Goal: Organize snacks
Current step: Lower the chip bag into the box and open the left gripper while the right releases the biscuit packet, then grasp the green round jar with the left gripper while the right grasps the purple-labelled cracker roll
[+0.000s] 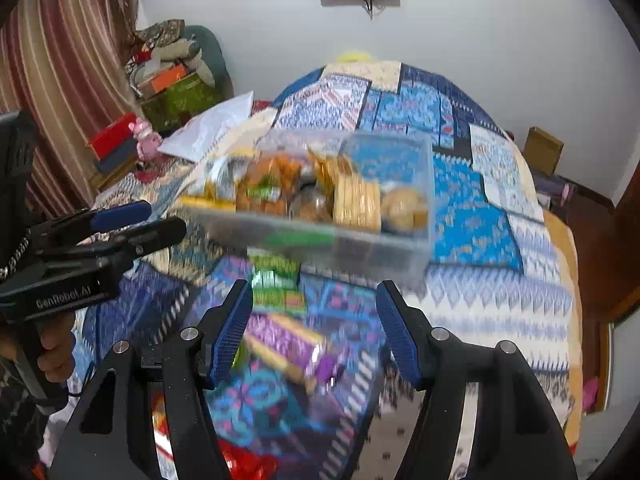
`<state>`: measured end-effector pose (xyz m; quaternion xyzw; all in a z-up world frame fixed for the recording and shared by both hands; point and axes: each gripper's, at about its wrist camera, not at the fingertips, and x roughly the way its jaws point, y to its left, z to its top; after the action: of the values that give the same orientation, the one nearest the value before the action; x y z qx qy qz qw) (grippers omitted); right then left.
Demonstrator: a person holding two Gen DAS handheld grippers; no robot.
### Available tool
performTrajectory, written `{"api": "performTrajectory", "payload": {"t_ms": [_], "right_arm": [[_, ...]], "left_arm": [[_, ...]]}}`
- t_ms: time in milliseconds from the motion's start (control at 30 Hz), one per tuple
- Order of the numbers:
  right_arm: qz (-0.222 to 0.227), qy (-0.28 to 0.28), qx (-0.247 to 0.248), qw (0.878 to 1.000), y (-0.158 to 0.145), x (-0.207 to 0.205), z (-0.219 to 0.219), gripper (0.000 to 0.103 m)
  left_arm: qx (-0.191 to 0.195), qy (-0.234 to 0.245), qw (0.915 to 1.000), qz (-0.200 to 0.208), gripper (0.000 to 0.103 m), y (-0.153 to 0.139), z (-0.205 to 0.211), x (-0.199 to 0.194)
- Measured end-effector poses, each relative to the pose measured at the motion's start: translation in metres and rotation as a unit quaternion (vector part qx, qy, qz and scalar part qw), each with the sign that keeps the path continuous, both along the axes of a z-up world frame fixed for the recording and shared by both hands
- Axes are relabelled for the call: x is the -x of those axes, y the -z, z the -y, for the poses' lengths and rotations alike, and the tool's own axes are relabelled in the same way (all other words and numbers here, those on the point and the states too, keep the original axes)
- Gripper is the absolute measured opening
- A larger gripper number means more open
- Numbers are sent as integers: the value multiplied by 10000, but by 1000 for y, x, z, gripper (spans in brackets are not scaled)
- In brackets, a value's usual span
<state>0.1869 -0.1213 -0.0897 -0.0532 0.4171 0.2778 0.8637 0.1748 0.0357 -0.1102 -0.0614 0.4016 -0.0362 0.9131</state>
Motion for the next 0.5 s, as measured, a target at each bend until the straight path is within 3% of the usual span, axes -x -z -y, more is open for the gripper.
{"api": "performTrajectory", "payload": {"t_ms": [300, 367, 500], "right_arm": [[-310, 13, 152, 9994, 24, 21, 15, 61], [-417, -14, 145, 9990, 30, 20, 14, 61], [-581, -100, 84, 9982, 40, 14, 3, 61]], "left_arm": [[-47, 434, 9978, -505, 65, 44, 35, 14], [-8, 527, 9966, -627, 46, 54, 38, 15], [88, 550, 9968, -578, 44, 59, 32, 21]]}}
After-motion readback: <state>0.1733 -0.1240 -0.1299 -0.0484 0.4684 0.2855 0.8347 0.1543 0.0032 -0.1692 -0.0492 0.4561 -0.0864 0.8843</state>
